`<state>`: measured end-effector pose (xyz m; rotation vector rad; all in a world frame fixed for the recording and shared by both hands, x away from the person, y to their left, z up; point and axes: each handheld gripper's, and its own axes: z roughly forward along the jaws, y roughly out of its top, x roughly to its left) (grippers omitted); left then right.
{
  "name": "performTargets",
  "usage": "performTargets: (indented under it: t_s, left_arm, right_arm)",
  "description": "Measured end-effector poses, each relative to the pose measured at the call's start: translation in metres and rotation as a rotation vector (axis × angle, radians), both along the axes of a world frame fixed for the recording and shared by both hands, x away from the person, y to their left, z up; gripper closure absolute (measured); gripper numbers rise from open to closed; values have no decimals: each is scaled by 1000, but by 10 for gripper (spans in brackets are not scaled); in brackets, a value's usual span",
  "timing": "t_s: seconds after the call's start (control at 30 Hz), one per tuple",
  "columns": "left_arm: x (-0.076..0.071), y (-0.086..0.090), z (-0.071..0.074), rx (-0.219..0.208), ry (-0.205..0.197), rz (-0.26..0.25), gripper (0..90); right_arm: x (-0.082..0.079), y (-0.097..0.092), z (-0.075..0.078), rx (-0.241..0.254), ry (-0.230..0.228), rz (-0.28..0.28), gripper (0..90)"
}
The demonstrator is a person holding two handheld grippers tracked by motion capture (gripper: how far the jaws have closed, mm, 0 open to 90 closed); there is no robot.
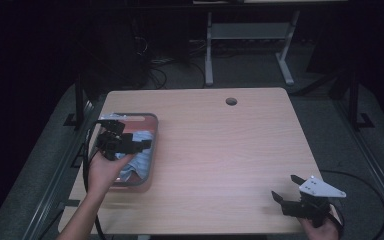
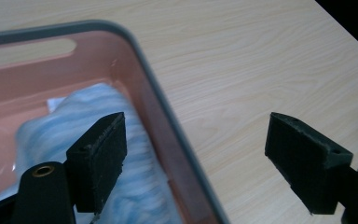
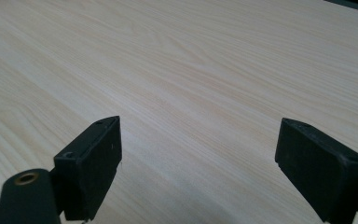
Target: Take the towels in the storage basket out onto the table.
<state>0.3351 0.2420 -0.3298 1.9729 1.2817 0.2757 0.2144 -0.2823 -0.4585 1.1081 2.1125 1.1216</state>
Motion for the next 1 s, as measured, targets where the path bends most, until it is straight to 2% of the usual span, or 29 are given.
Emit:
performTargets:
  t_s: [0.17, 0.23, 0.3, 0.43, 0.6, 0.7, 0.93, 1.0]
  left_arm:
    - [-1, 14, -2, 18, -5, 37, 201]
    - [0, 22, -5, 51, -12, 65, 201]
    - [1, 30, -9, 47, 6, 89, 200]
    - [5, 40, -18, 68, 40, 118, 198]
    - [12, 46, -35, 101, 103, 154, 201]
    - [12, 48, -39, 96, 110, 165, 208]
    - [15, 47, -49, 143, 155, 184, 225]
    - [18, 46, -53, 183, 169, 181, 228]
  right_arm:
    - [0, 0, 0, -1, -7, 2, 141]
    - [0, 0, 0, -1, -1, 1, 141]
    - [0, 0, 0, -5, -3, 3, 141]
    - [0, 0, 0, -4, -6, 4, 141]
    - [0, 0, 0, -6, -3, 2, 141]
    - [0, 0, 0, -3, -2, 2, 141]
    - [0, 2, -1, 0, 1, 6, 141]
    - [0, 2, -1, 0, 1, 5, 141]
